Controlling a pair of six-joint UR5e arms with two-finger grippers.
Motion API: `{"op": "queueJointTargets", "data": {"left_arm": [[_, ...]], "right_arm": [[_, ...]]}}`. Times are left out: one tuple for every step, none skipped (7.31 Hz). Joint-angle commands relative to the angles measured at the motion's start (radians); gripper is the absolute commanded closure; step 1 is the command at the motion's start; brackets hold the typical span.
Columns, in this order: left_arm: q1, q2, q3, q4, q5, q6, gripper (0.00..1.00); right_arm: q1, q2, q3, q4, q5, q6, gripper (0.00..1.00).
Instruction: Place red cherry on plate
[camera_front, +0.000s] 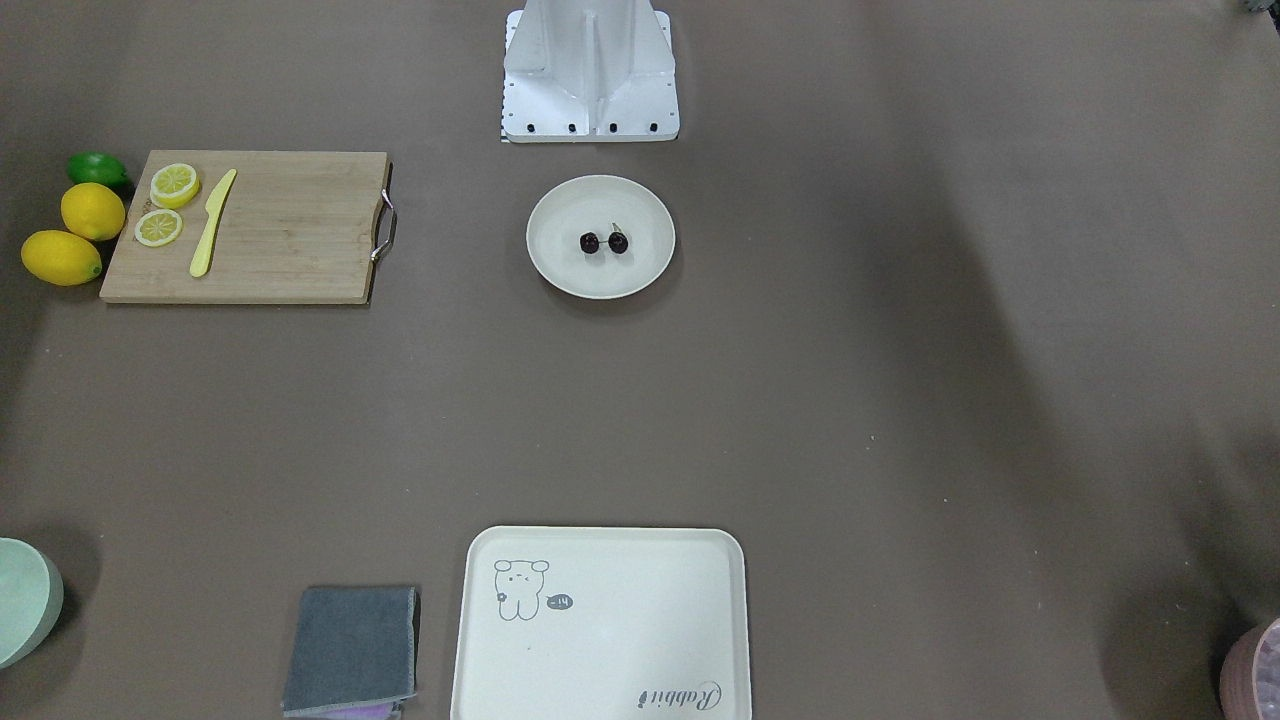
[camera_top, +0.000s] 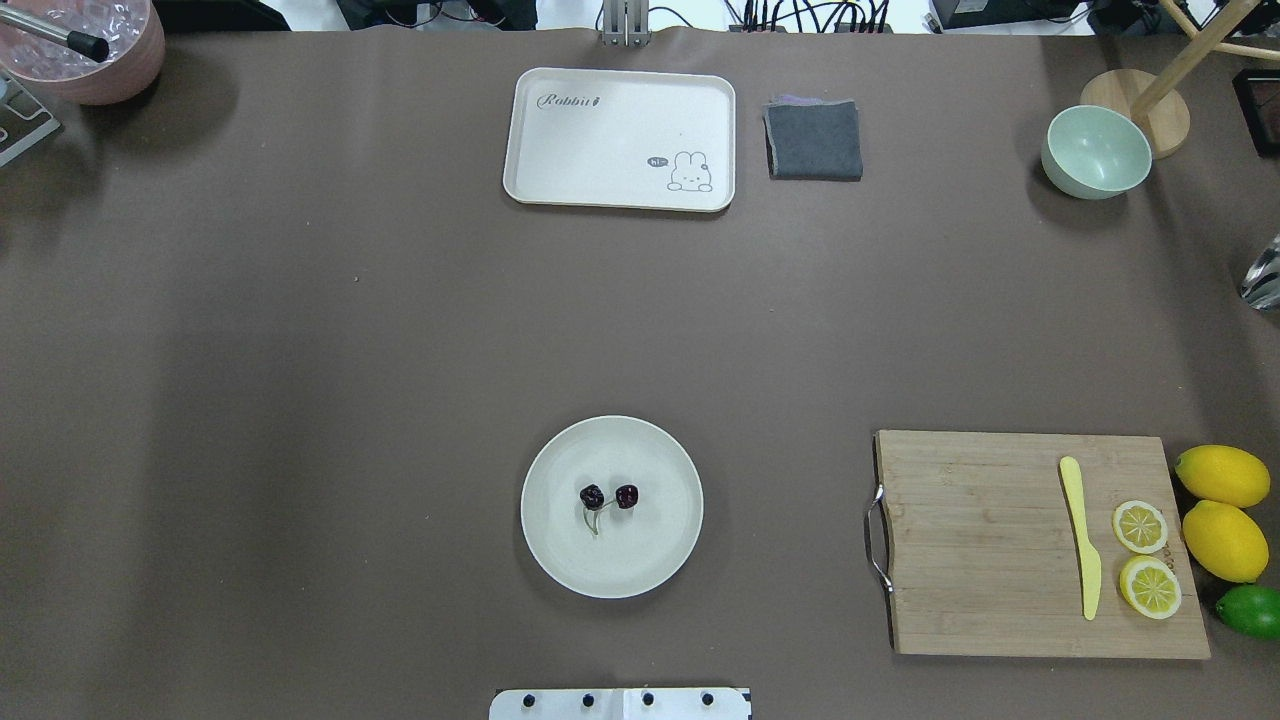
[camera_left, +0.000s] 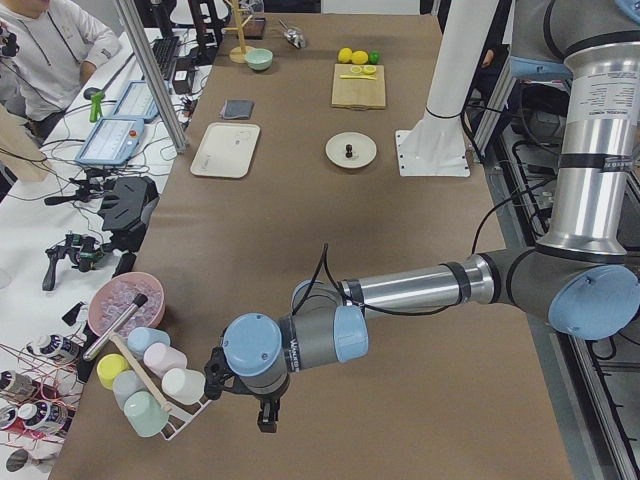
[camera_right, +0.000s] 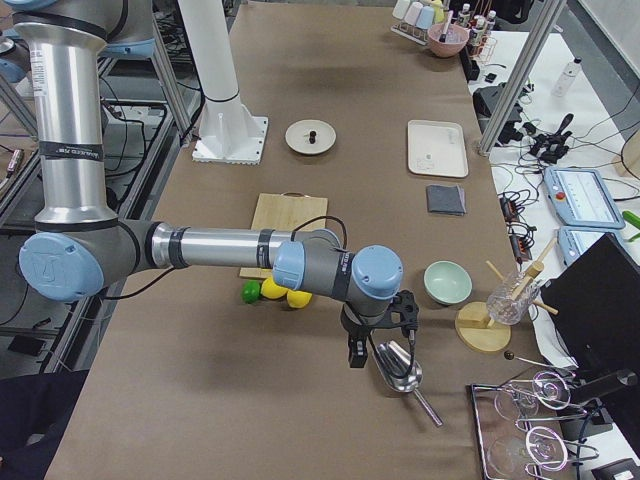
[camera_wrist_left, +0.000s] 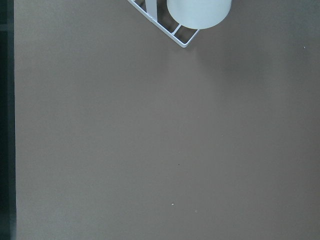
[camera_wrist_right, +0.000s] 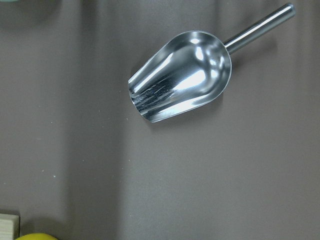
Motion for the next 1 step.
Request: {"op": "queueJointTargets", "data": {"left_arm": [[-0.001, 0.002, -0.005, 0.0, 0.0, 0.001, 0.02]], "right_arm": [[0.004, -0.014, 0.015, 0.001, 0.016, -0.005, 0.0]]}}
